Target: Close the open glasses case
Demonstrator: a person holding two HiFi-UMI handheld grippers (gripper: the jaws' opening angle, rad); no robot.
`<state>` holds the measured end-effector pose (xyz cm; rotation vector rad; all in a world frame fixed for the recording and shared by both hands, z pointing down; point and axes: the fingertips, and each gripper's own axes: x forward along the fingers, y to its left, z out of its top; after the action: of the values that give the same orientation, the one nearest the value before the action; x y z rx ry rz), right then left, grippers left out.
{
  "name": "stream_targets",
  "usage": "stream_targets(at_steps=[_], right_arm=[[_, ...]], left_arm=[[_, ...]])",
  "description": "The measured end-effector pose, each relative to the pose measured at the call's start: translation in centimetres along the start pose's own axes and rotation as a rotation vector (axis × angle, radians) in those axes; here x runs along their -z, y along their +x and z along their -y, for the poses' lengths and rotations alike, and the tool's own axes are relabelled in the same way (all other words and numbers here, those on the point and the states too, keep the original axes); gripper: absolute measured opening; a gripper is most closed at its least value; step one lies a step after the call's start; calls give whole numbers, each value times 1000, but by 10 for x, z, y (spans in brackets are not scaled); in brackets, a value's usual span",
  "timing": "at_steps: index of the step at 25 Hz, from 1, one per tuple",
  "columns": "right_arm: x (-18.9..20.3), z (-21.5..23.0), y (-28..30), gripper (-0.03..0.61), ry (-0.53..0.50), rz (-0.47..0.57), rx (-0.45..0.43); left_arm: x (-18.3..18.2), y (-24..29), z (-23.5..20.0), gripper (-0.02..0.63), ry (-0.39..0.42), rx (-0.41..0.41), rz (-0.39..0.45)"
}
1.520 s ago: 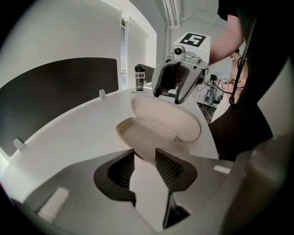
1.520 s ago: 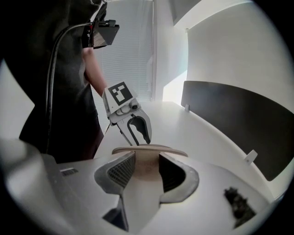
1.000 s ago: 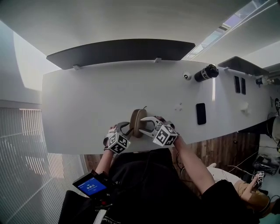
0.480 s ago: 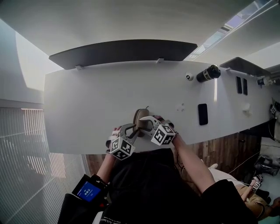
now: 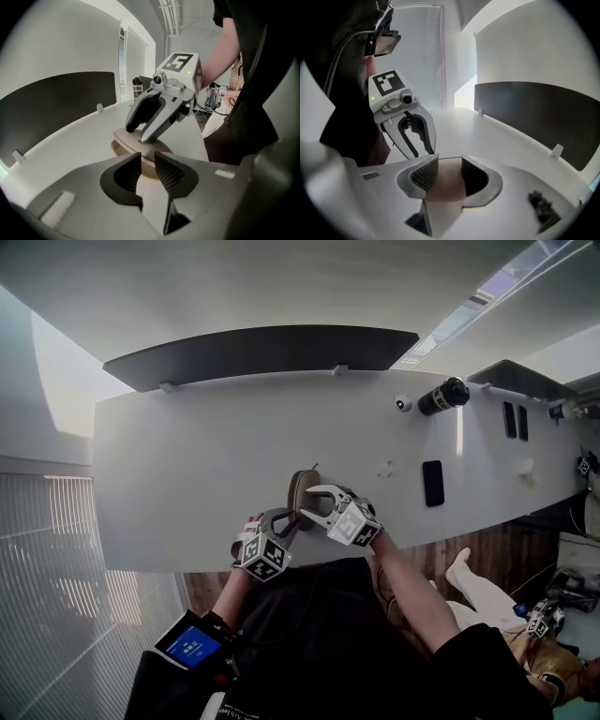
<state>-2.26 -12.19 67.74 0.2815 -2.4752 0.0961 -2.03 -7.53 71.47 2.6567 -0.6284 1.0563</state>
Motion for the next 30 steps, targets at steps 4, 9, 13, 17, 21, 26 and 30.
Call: stream_targets(at_steps=[4,9,13,17,21,26,30], right_arm=[[-3,-3,1,164,-22,3,-3],[-8,14,-25,164,-48,32,86],[20,12,-26,163,-31,-43,62],[29,-2,-16,155,-9,-97,-3],[31,-12,-6,109,-18,-118,-32],[31,-11,-4,109,37,-88,-60],[31,-8,-6,109,47,-67,-52]], left_arm=[[2,8,5,97,-1,12,-18],[10,12,3,97,-14,13,-42],[12,11,2,97,-13,10,-46],[12,12,1,97,-16,6,-50],[23,16,4,97,-34,24,-81],[31,17,5,97,-79,28,-85],[22,16,0,97,-145,27,-30]])
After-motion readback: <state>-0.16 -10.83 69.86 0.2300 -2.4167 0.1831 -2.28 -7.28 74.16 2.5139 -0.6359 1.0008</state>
